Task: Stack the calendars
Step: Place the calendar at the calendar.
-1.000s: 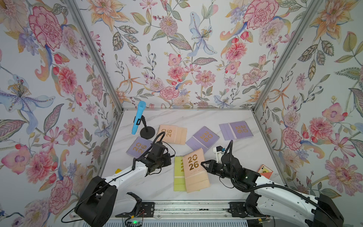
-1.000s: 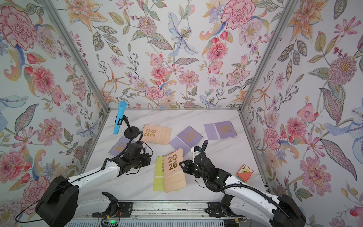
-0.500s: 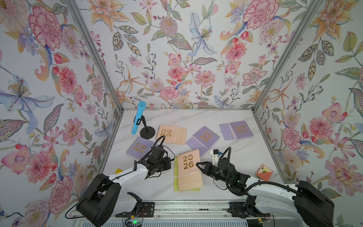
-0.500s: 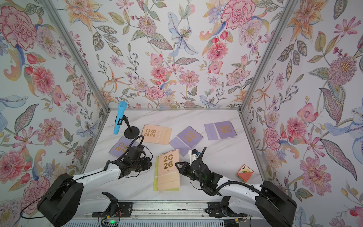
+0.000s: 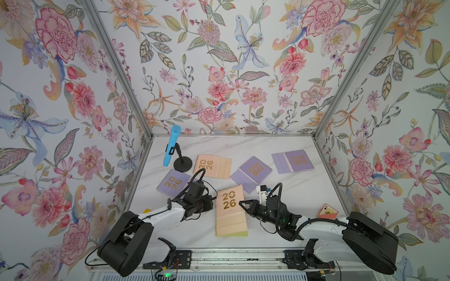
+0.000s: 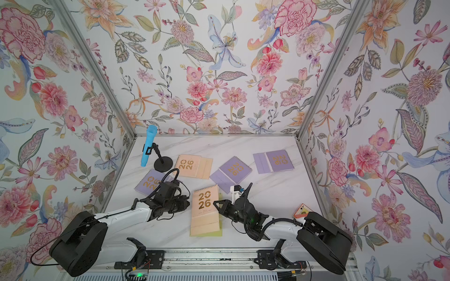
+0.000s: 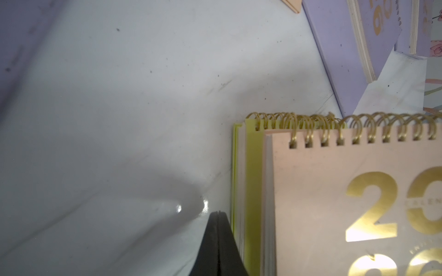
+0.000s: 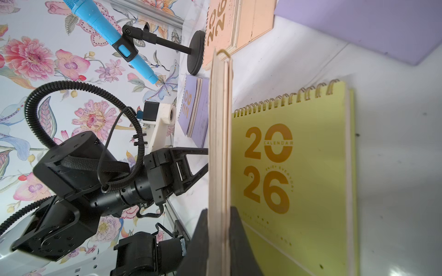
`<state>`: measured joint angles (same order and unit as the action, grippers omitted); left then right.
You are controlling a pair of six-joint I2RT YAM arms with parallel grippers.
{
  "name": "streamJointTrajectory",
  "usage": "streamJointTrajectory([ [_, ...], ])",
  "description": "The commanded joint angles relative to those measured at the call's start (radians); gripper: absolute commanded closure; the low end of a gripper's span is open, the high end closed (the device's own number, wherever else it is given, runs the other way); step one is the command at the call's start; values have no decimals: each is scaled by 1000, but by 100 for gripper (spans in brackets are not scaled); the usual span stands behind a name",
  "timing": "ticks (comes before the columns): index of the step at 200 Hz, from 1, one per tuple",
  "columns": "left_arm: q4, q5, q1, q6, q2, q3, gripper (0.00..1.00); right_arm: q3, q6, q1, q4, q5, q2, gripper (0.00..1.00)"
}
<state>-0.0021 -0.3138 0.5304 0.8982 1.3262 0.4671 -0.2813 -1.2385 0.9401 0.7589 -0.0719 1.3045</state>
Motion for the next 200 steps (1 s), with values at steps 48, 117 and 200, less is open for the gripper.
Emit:
streamJointTrajectory([
  [48, 54, -25, 29, 24, 38, -6, 100, 37, -55, -13, 177, -11, 70, 98],
  [117, 55, -20, 37, 27, 45, -4, 100, 34, -43, -17, 68, -5, 72, 69],
  [200, 41, -10, 36, 25, 42, -4, 100, -50, 30, -31, -207, 7, 45, 54],
])
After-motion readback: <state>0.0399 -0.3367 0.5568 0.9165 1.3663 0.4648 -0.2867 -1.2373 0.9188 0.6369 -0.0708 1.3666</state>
